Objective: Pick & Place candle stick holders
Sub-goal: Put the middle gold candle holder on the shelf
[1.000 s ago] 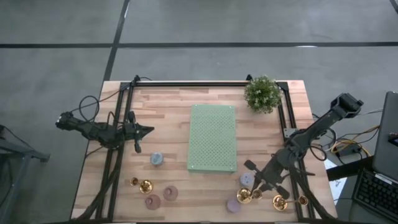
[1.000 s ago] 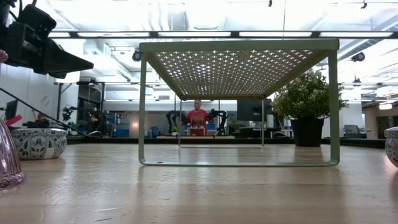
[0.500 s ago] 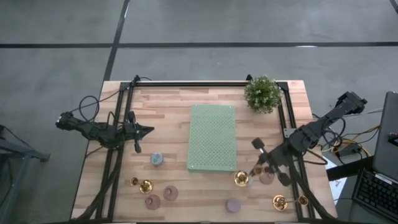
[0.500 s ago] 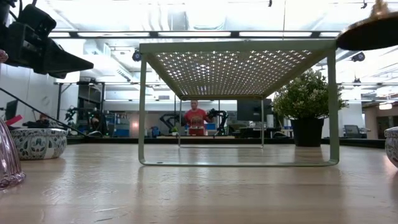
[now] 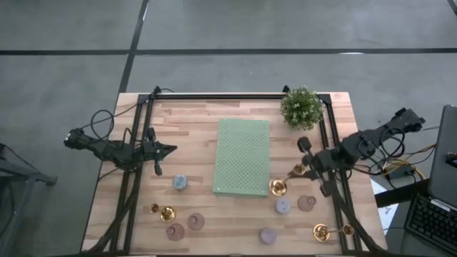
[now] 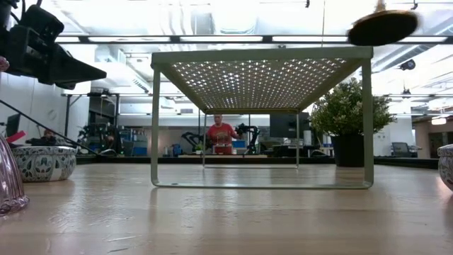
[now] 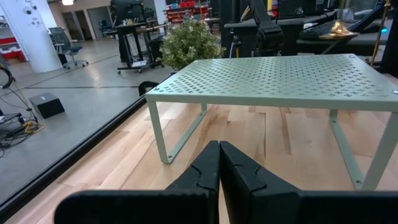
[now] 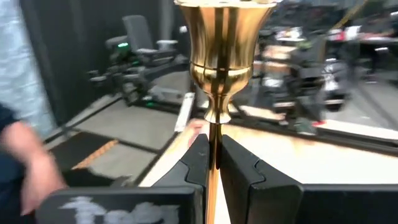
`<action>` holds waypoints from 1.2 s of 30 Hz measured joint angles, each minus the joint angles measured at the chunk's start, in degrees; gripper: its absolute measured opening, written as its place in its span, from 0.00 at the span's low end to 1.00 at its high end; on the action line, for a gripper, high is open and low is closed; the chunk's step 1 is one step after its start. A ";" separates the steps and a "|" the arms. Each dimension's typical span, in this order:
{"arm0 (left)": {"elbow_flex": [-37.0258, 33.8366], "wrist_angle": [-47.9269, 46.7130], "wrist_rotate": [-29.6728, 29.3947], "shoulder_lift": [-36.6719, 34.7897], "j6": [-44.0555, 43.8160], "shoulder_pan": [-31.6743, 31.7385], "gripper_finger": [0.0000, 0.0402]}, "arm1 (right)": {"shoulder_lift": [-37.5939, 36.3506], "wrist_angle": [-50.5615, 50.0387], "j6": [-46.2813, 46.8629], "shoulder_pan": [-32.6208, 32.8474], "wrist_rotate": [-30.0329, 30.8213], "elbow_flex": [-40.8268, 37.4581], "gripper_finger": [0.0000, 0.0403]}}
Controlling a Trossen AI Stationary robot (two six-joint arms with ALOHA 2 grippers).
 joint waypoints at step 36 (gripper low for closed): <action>0.01 0.00 0.00 0.00 0.00 -0.02 0.03 | 5.52 -3.72 -4.80 -32.03 0.62 10.67 0.05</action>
